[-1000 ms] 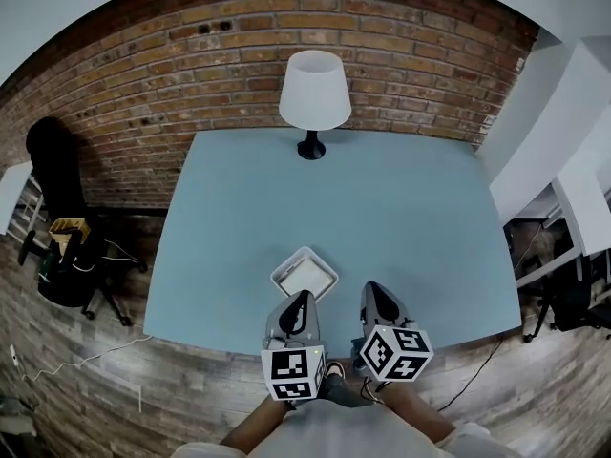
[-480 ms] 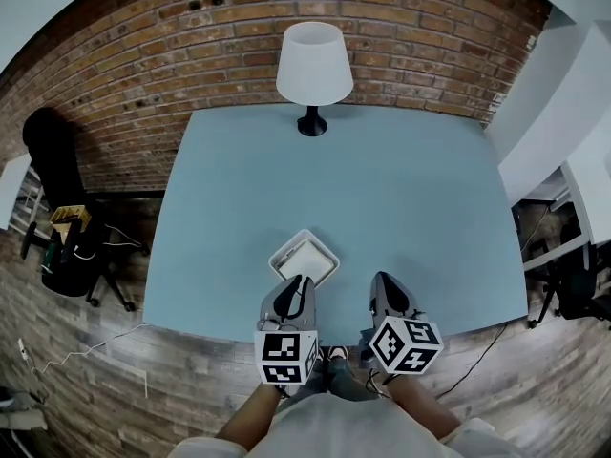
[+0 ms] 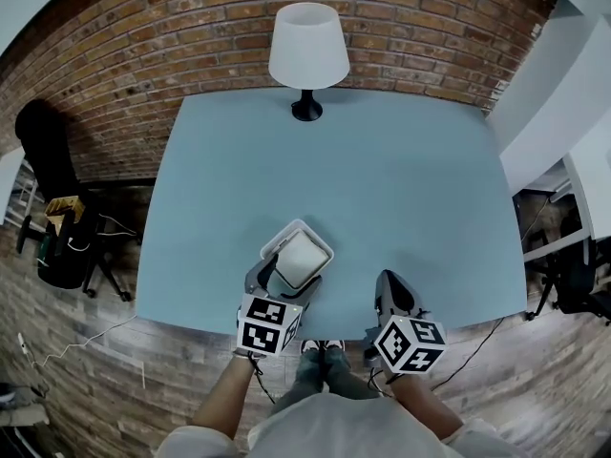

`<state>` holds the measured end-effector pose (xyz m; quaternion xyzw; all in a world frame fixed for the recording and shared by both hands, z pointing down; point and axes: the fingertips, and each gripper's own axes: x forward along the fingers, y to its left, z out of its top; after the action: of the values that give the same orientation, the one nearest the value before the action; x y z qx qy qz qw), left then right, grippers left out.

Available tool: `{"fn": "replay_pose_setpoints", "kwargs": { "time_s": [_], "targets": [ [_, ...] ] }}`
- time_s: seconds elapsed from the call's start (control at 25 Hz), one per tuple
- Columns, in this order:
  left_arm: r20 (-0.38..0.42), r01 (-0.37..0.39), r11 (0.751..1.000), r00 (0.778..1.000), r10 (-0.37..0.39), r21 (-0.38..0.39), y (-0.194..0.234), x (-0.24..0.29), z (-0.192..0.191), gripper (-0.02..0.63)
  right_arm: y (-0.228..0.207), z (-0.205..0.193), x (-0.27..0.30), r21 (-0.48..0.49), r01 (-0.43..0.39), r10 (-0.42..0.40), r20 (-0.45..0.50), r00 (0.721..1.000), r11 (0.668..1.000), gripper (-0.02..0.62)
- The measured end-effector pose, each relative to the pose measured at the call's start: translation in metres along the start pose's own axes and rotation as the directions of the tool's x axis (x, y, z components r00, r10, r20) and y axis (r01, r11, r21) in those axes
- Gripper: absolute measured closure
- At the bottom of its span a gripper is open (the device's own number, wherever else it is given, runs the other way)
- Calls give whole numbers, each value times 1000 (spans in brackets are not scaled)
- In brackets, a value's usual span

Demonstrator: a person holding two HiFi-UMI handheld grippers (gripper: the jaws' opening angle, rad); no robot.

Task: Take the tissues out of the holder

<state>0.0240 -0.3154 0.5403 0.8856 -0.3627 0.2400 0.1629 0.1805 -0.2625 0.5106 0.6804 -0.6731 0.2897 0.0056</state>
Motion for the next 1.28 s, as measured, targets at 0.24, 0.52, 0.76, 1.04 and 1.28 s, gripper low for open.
{"fn": "replay_pose_setpoints", "kwargs": {
  "time_s": [0.24,0.52,0.76,1.04,1.28],
  "targets": [
    [-240,98,984,969,-60,150,11,17,-22,245,-18,-8,2,26,20,-20,-18,1000,999,591],
    [-391,164,967,917,-77,196,18,38,-37,245,-29,-19,7,60,32,-30,-47,998,998,591],
    [-440,158,973,895,-68,171,26,50,-45,247,-35,-16,14,81,33,-30,-40,999,996,591],
    [-508,199,967,857,-94,158,24,54,-51,247,-34,-16,18,100,30,-26,-41,999,995,591],
    [-520,221,963,847,-111,154,25,57,-52,247,-35,-13,22,106,34,-30,-39,999,994,591]
  ]
}}
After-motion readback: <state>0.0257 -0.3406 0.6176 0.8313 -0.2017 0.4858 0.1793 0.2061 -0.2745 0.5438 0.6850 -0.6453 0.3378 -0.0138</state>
